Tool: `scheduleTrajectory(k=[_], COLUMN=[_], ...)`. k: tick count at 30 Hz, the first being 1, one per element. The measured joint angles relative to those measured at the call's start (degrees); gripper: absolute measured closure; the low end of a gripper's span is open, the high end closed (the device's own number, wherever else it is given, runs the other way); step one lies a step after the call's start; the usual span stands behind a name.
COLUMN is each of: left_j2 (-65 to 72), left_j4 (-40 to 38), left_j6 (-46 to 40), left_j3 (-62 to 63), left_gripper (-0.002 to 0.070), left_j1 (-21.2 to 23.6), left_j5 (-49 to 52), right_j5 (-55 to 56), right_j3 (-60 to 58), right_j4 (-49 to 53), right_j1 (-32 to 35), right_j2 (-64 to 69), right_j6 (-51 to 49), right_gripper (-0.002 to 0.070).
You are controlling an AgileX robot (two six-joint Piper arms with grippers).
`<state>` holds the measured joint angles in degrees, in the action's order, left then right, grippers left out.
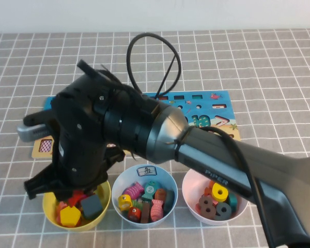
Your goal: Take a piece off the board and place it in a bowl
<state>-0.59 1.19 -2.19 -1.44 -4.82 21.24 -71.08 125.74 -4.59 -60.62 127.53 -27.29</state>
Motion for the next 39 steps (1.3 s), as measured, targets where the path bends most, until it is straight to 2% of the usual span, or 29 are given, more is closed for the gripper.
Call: scheduleTrajectory(k=[8,27,30,34,39], left_j2=[0.00,0.00,0.00,0.00,0.00], left_j4=[0.00,0.00,0.00,0.00,0.00], left_j6=[0.00,0.00,0.00,0.00,0.00], left_j3=[0.00,0.00,0.00,0.00,0.00], left_gripper=[0.0675,0.0675,0.0676,0.0675,0.0676], left_j1=[0.00,0.00,0.00,0.00,0.00], left_j5=[0.00,0.00,0.00,0.00,0.00], right_j5=[0.00,0.00,0.10,0.10,0.10], right_j3=[-3.27,-3.76,-3.76,-3.76,-3.76], right_j4=[2.58,1.47,1.48,1.48,1.48], right_j1=[0.00,0.00,0.00,0.00,0.00], right_j2=[0.00,2.05,2.05,2.05,2.05], right_j6=[-1.20,-1.20,-1.20,-1.20,-1.20], right_gripper=[0.0416,0.0416,0.0383,0.0295,0.0264])
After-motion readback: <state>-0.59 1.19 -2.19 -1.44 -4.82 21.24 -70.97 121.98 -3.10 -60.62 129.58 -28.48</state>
